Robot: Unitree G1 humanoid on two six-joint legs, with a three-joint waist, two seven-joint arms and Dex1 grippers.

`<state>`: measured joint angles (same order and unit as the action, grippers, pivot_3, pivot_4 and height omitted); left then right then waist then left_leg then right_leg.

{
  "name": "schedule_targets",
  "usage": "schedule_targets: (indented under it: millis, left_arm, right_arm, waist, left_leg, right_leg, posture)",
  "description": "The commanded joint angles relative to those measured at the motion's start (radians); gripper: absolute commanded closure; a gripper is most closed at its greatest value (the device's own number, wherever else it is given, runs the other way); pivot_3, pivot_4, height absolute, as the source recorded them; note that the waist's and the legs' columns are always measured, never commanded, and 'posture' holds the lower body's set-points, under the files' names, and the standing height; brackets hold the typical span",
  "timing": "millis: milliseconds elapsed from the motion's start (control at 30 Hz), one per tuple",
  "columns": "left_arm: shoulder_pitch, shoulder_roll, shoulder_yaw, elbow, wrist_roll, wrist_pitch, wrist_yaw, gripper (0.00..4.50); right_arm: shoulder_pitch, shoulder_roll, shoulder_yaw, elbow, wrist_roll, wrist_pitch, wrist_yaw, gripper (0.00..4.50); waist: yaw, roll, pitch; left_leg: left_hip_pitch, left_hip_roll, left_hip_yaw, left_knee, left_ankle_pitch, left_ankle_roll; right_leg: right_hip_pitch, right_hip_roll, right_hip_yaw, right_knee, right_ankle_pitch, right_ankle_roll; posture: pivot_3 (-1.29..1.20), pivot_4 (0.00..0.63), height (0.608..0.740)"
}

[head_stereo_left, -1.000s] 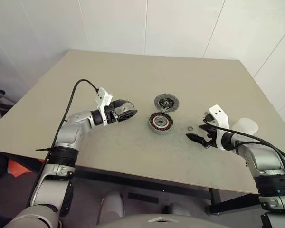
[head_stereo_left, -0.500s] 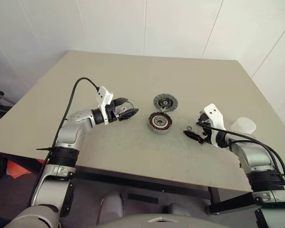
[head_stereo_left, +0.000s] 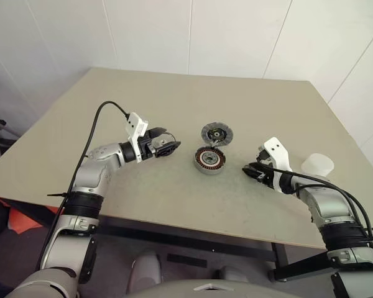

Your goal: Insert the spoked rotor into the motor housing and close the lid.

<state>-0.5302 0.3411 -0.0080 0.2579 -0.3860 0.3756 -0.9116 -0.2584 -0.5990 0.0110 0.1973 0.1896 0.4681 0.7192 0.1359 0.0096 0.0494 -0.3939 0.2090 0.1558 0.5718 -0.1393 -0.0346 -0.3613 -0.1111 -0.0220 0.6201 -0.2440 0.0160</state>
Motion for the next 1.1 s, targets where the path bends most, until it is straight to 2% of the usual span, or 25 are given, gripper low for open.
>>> schedule_targets:
  millis: [33,167,367,633,867,1100]
  left_arm:
    - [-0.022,0.005,0.005,-0.04,-0.003,-0.014,-0.003,0.0]
    - [-0.026,0.007,0.005,-0.036,0.003,-0.019,0.0,0.0]
    - [-0.04,-0.003,0.02,-0.026,0.014,-0.045,0.029,0.0]
    - [-0.068,-0.007,0.023,0.01,0.032,-0.032,0.09,0.0]
    - [-0.061,-0.002,0.014,0.006,0.038,-0.032,0.088,0.0]
    - [-0.059,0.011,0.018,0.007,0.047,-0.052,0.083,0.0]
  right_arm:
    - [0.0,0.01,-0.023,0.025,-0.003,0.055,-0.039,3.94]
    - [-0.028,0.019,-0.041,-0.02,0.005,0.118,-0.077,3.93]
    - [-0.138,0.046,-0.067,-0.261,0.12,0.238,-0.053,3.93]
    - [-0.223,0.114,0.049,-0.466,0.18,0.45,-0.084,3.93]
    - [-0.229,0.162,0.138,-0.464,0.156,0.443,-0.113,3.93]
    - [-0.24,0.186,0.217,-0.297,0.091,0.361,-0.105,3.93]
  waist:
    - [-0.001,-0.001,0.0]
    - [-0.008,-0.001,0.0]
    - [-0.013,0.003,0.002]
    - [-0.01,0.003,0.002]
    - [-0.008,0.003,0.002]
    - [-0.011,0.003,0.002]
  left_leg:
    - [0.0,0.0,0.0,0.0,0.0,0.0]
    - [0.0,0.0,0.0,-0.001,0.0,0.0]
    - [-0.005,0.0,0.0,-0.002,0.0,0.0]
    - [-0.01,0.005,0.0,-0.006,0.002,-0.004]
    - [-0.012,0.003,0.0,-0.008,0.003,-0.004]
    - [-0.01,0.004,0.0,-0.008,0.004,-0.007]
  right_leg:
    - [0.0,0.0,0.0,0.0,0.0,0.0]
    - [-0.001,0.0,0.0,0.0,0.001,-0.001]
    - [-0.008,0.0,0.0,0.001,0.002,-0.002]
    - [-0.014,0.005,-0.002,0.0,0.003,-0.004]
    - [-0.016,0.003,-0.002,-0.002,0.003,-0.003]
    - [-0.016,0.003,-0.001,0.001,0.003,-0.003]
  posture:
    - [0.0,0.0,0.74]
    - [0.0,0.0,0.74]
    - [0.0,0.0,0.74]
    - [0.0,0.0,0.74]
    - [0.0,0.0,0.74]
    - [0.0,0.0,0.74]
